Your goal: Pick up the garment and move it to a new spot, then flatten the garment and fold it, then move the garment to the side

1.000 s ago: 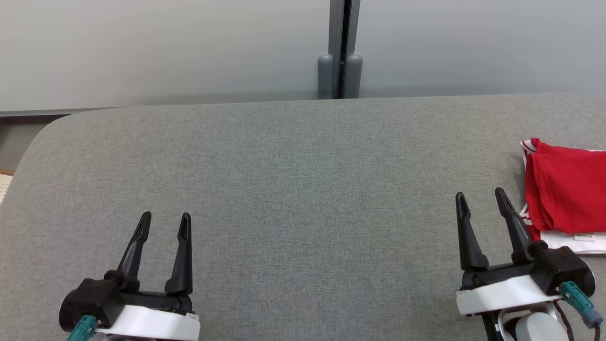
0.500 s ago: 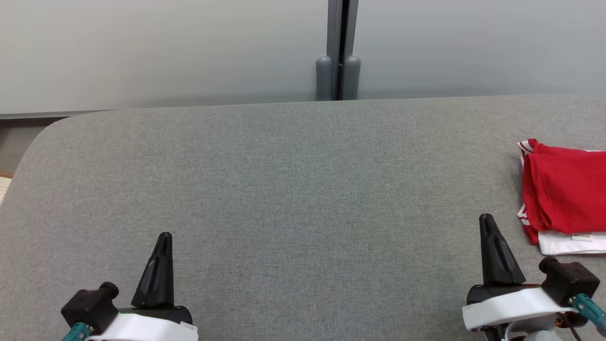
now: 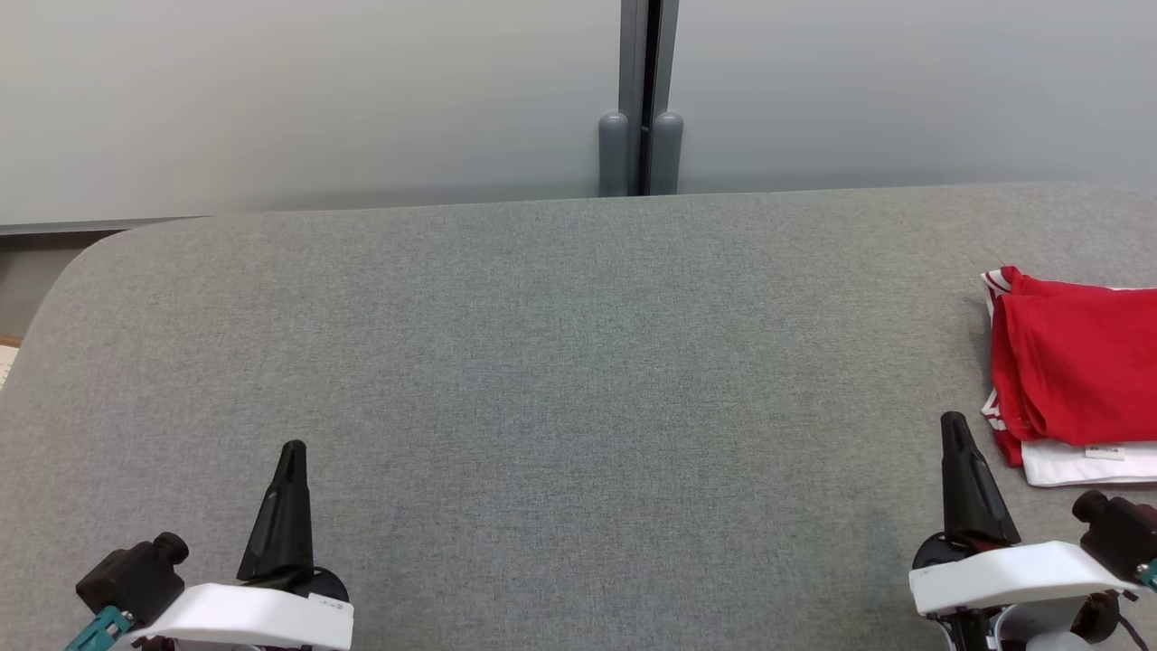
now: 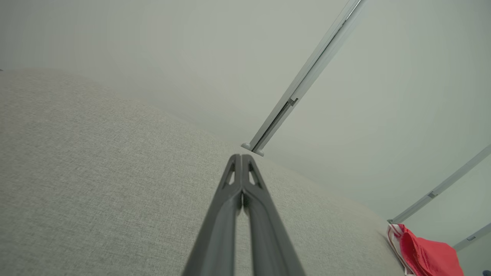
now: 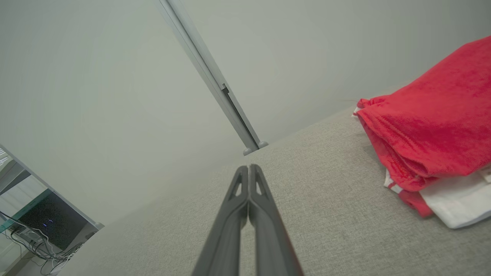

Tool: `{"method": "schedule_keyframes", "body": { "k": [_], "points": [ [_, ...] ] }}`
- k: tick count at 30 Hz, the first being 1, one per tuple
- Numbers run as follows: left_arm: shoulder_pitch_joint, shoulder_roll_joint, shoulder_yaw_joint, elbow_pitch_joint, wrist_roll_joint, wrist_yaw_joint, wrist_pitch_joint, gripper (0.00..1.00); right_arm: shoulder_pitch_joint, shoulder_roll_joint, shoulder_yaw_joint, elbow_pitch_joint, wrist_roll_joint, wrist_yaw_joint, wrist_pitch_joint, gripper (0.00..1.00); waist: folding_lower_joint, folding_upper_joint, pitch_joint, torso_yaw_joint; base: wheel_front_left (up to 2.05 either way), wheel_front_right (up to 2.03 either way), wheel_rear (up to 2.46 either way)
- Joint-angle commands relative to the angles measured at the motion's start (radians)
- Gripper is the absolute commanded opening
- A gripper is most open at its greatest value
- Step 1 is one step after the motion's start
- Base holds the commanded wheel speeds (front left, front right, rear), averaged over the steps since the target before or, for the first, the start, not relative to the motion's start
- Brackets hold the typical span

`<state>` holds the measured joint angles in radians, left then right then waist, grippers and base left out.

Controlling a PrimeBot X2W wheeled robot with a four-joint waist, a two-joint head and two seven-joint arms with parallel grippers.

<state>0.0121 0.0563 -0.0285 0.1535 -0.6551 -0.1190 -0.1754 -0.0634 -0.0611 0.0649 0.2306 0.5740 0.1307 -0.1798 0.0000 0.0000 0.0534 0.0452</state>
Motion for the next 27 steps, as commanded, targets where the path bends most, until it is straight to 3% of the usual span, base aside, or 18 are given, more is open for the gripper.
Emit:
{"method": "schedule_keyframes", "body": {
  "k": [1, 27],
  "points": [
    [-0.028, 0.010, 0.007, -0.008, -0.037, -0.004, 0.006, 0.00, -0.025, -0.010, -0.007, -0.012, 0.040, 0.000, 0.008, 0.00, 0.0000, 0.0000, -0.001, -0.001, 0.00, 0.00, 0.00],
    [-0.062, 0.021, 0.035, 0.024, -0.382, -0.008, 0.089, 0.00, -0.034, -0.019, -0.047, -0.005, 0.412, 0.000, 0.093, 0.00, 0.0000, 0.0000, -0.013, -0.012, 0.00, 0.00, 0.00]
  ]
}}
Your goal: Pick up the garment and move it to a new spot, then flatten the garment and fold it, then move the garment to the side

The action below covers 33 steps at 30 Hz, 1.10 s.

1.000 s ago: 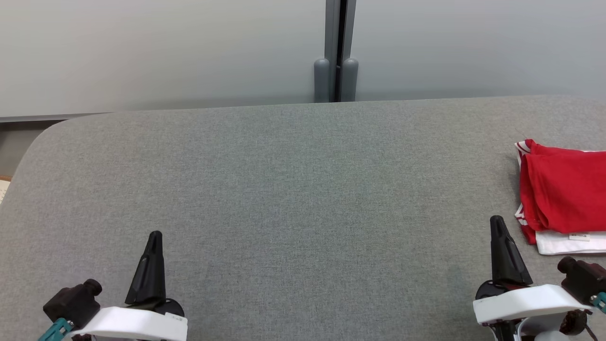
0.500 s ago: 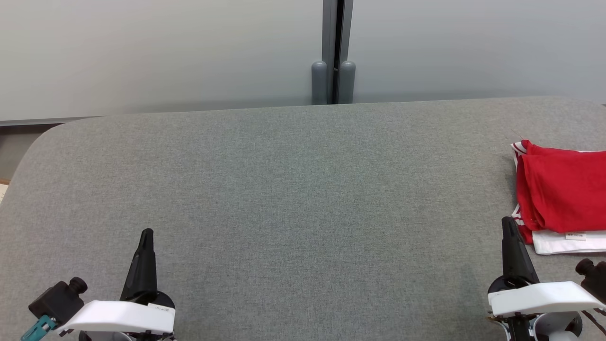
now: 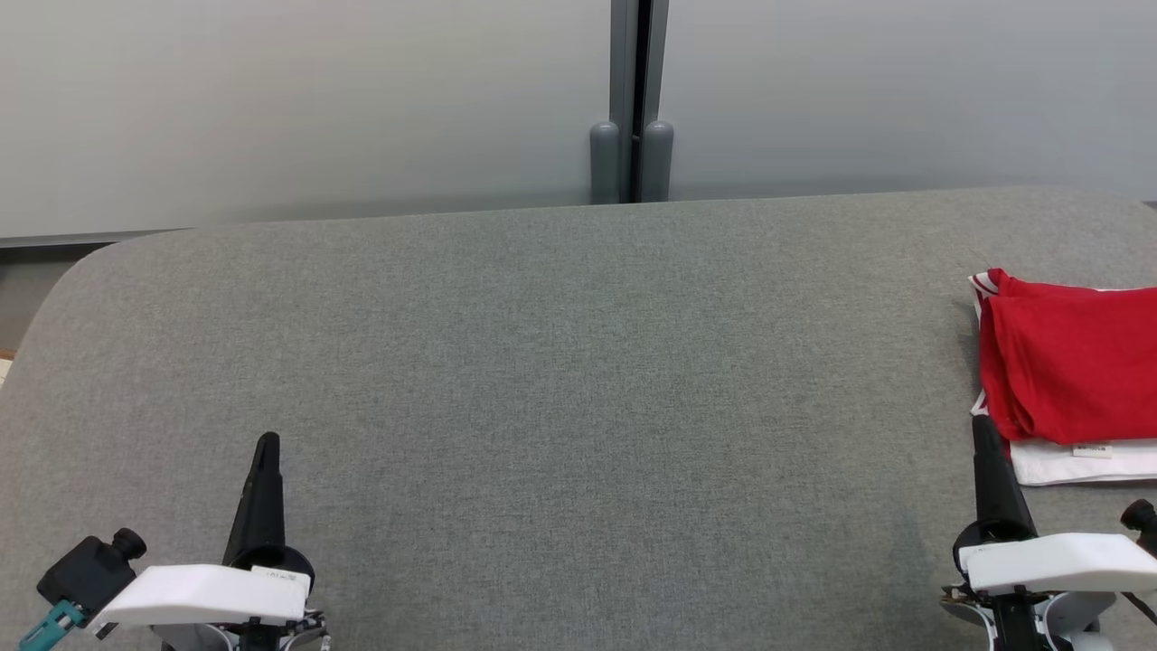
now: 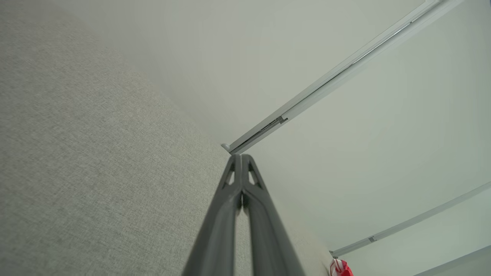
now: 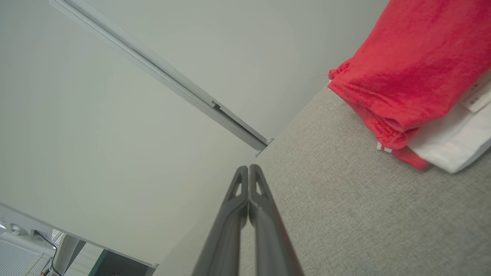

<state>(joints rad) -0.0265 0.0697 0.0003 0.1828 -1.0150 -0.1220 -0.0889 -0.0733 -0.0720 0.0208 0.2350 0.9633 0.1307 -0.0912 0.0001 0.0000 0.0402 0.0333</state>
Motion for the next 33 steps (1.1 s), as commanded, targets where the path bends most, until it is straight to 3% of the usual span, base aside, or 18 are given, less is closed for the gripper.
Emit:
{"method": "schedule_keyframes", "body": {
  "k": [1, 33],
  "points": [
    [-0.025, 0.007, 0.007, -0.005, -0.033, -0.005, 0.006, 0.00, -0.024, -0.009, -0.005, -0.010, 0.035, 0.000, 0.008, 0.00, 0.0000, 0.0000, -0.001, -0.001, 0.00, 0.00, 0.00],
    [-0.056, 0.009, 0.044, 0.029, -0.342, -0.009, 0.092, 0.00, -0.031, -0.009, -0.053, -0.002, 0.368, 0.000, 0.094, 0.00, 0.0000, 0.0000, -0.017, -0.015, 0.00, 0.00, 0.00]
  ]
}}
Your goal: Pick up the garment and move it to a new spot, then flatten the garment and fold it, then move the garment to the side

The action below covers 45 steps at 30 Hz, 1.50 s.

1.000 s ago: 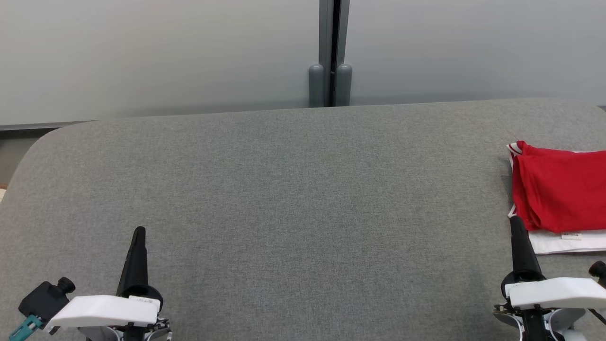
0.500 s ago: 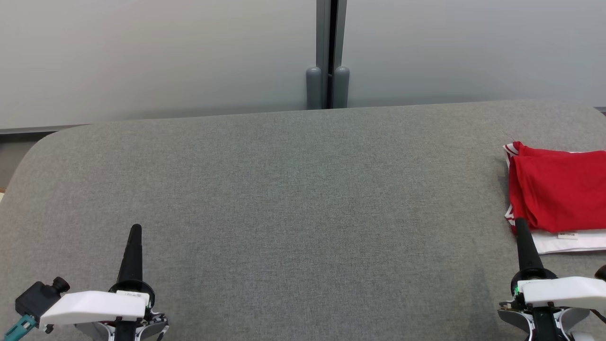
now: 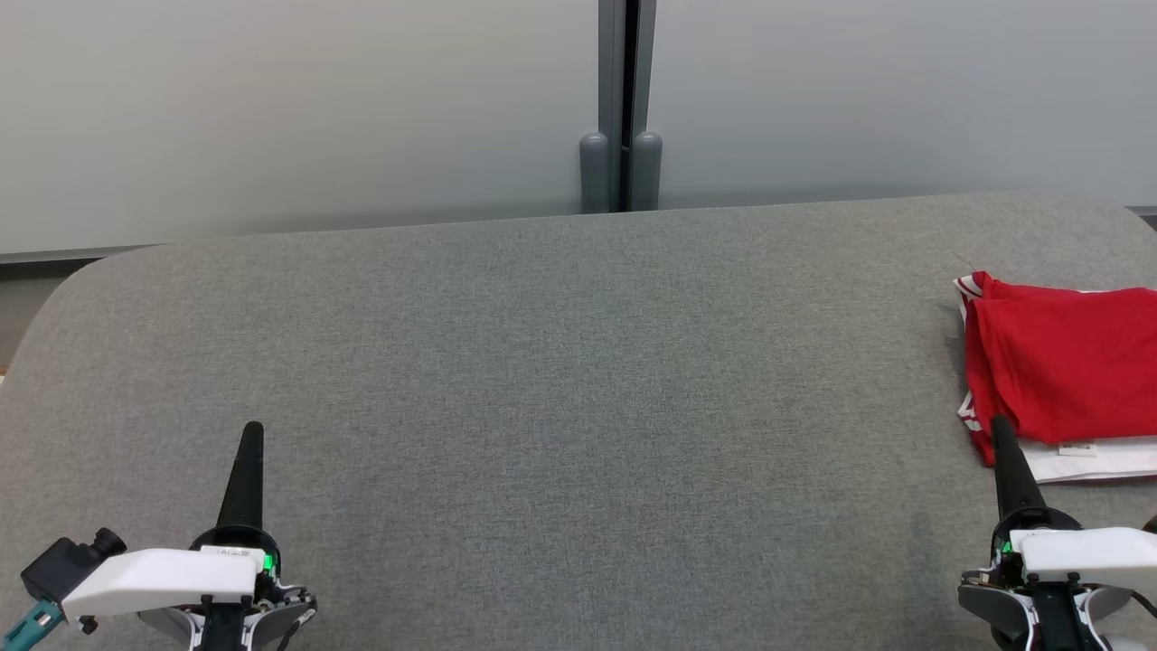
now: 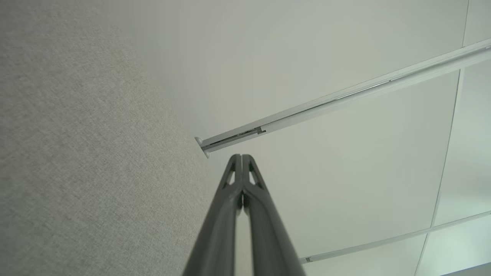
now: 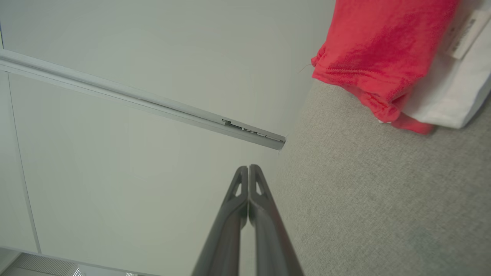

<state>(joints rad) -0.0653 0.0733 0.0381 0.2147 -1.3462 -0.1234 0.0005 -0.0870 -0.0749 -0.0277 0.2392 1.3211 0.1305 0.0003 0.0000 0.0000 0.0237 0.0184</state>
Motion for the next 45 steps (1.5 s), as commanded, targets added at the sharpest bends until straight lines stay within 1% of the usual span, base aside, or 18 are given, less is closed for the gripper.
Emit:
{"method": "schedule_keyframes", "body": {
  "k": [1, 25, 42, 45],
  "points": [
    [-0.018, 0.006, 0.007, -0.002, -0.017, -0.008, 0.006, 0.00, -0.017, -0.006, -0.006, -0.006, 0.020, 0.000, 0.005, 0.00, 0.0000, 0.0000, 0.000, 0.000, 0.00, 0.00, 0.00],
    [-0.037, 0.003, 0.032, 0.018, -0.195, -0.009, 0.060, 0.00, -0.021, -0.002, -0.038, 0.000, 0.213, 0.000, 0.061, 0.00, 0.0000, 0.0000, -0.012, -0.011, 0.00, 0.00, 0.00],
    [-0.048, 0.000, 0.048, 0.031, -0.296, -0.010, 0.091, 0.00, -0.021, 0.001, -0.057, 0.003, 0.320, 0.000, 0.093, 0.00, 0.0000, 0.0000, -0.020, -0.018, 0.00, 0.00, 0.00],
    [-0.048, 0.000, 0.049, 0.031, -0.294, -0.010, 0.091, 0.00, -0.021, 0.002, -0.058, 0.004, 0.318, 0.000, 0.093, 0.00, 0.0000, 0.0000, -0.020, -0.018, 0.00, 0.00, 0.00]
  ]
}}
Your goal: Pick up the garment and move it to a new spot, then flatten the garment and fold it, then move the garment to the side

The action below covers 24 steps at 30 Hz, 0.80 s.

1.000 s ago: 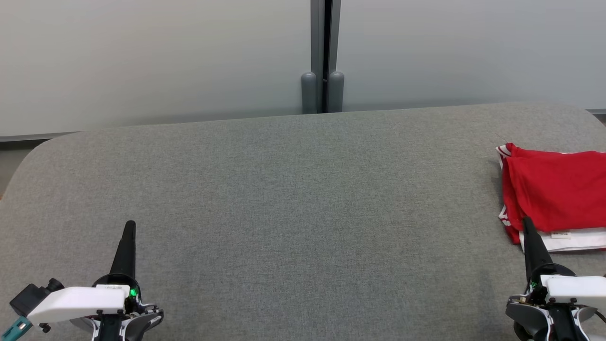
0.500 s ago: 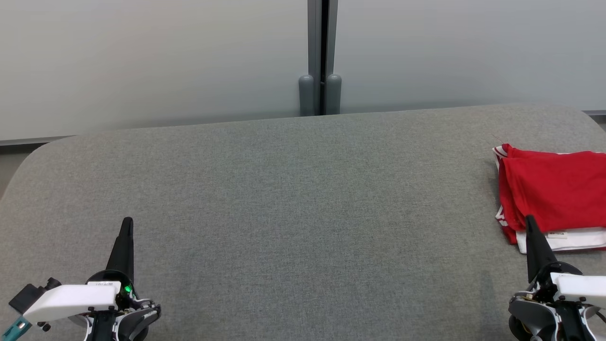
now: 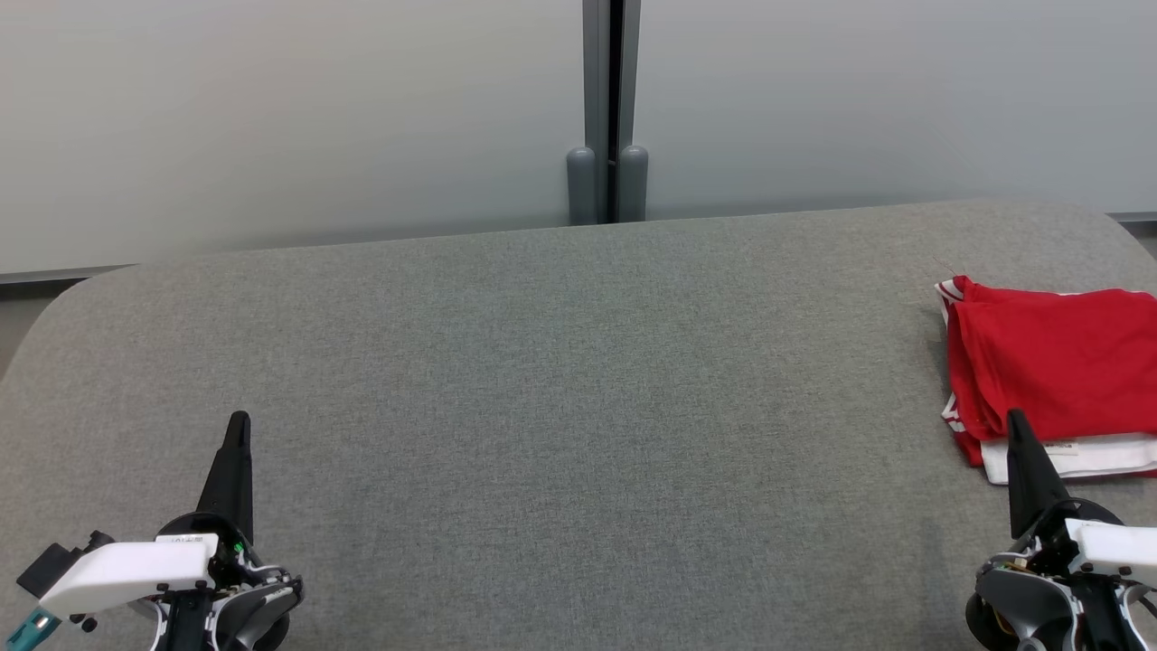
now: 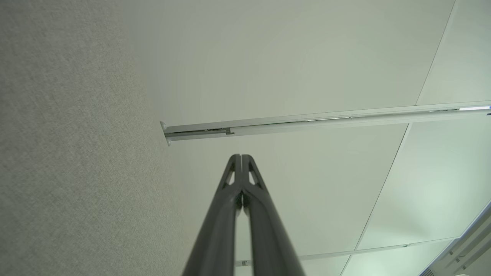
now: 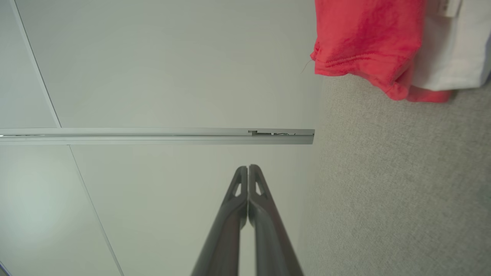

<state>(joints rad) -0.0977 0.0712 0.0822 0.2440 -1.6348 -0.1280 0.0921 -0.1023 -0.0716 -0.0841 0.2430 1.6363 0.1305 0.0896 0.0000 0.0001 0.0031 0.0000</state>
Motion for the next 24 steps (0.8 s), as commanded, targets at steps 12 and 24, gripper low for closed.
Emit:
{"method": "schedule_keyframes", "body": {
  "k": [12, 24],
  "points": [
    [-0.016, -0.001, 0.009, 0.002, 0.001, -0.005, 0.004, 0.00, -0.006, 0.002, -0.006, 0.000, -0.002, 0.000, 0.007, 0.00, 0.0000, -0.0001, 0.000, 0.000, 0.00, 0.00, 0.00],
    [-0.015, -0.003, 0.013, 0.002, 0.004, -0.005, 0.007, 0.00, -0.007, 0.004, -0.010, 0.000, -0.007, 0.000, 0.011, 0.00, 0.0000, -0.0001, 0.000, 0.000, 0.00, 0.00, 0.00]
  ]
}}
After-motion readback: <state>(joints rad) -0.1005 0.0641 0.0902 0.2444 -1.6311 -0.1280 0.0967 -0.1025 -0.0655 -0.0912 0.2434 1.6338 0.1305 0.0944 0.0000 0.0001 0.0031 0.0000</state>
